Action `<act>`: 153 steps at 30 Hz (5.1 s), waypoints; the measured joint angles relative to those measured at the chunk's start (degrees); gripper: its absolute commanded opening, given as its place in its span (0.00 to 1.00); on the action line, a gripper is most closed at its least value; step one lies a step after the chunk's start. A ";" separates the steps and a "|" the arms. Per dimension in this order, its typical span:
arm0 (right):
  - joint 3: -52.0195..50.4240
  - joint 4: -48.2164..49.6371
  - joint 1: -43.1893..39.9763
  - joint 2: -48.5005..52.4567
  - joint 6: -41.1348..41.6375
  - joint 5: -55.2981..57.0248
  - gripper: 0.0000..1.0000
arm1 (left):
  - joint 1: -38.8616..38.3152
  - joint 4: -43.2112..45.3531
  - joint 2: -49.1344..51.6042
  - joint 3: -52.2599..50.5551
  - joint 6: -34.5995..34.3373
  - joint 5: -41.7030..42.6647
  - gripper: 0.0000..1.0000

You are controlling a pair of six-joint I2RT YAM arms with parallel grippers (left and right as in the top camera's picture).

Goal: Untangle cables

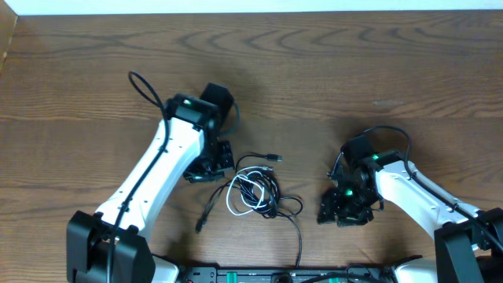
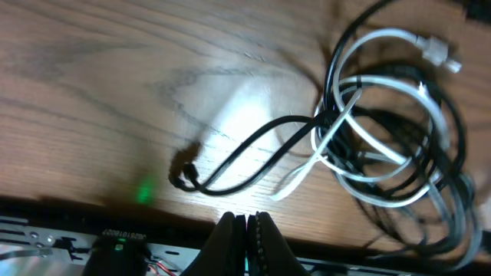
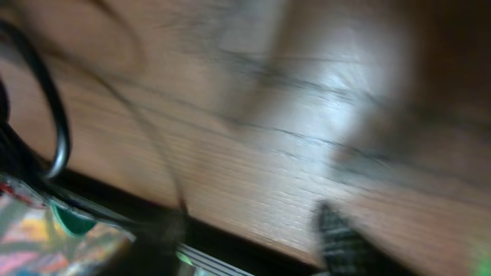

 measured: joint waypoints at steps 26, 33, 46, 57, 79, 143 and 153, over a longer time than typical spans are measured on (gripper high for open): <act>1.05 3.43 -13.09 0.00 -24.26 -27.61 0.68 | -20.41 10.97 3.13 -3.41 12.81 -0.66 0.33; 1.09 15.13 -6.95 0.00 -20.98 -30.25 0.66 | -14.49 10.93 3.13 -3.43 12.76 -1.51 0.36; 1.09 24.83 5.99 0.00 -2.62 -19.78 0.52 | -11.54 11.32 -7.48 -3.48 24.83 9.25 0.36; 1.09 29.07 9.66 0.55 4.35 -12.70 0.26 | -11.58 9.25 -9.73 -4.28 35.93 21.51 0.42; 1.09 26.86 7.69 2.62 3.65 -3.72 0.01 | -15.50 24.92 -9.73 -11.65 37.05 22.99 0.60; 1.09 25.20 -8.85 13.14 -12.85 -19.43 0.07 | -30.16 40.92 9.97 -13.29 40.04 -2.99 0.51; 1.09 25.00 -8.85 13.14 -12.87 -19.43 0.10 | -30.18 41.35 9.90 -13.29 43.34 -8.68 0.49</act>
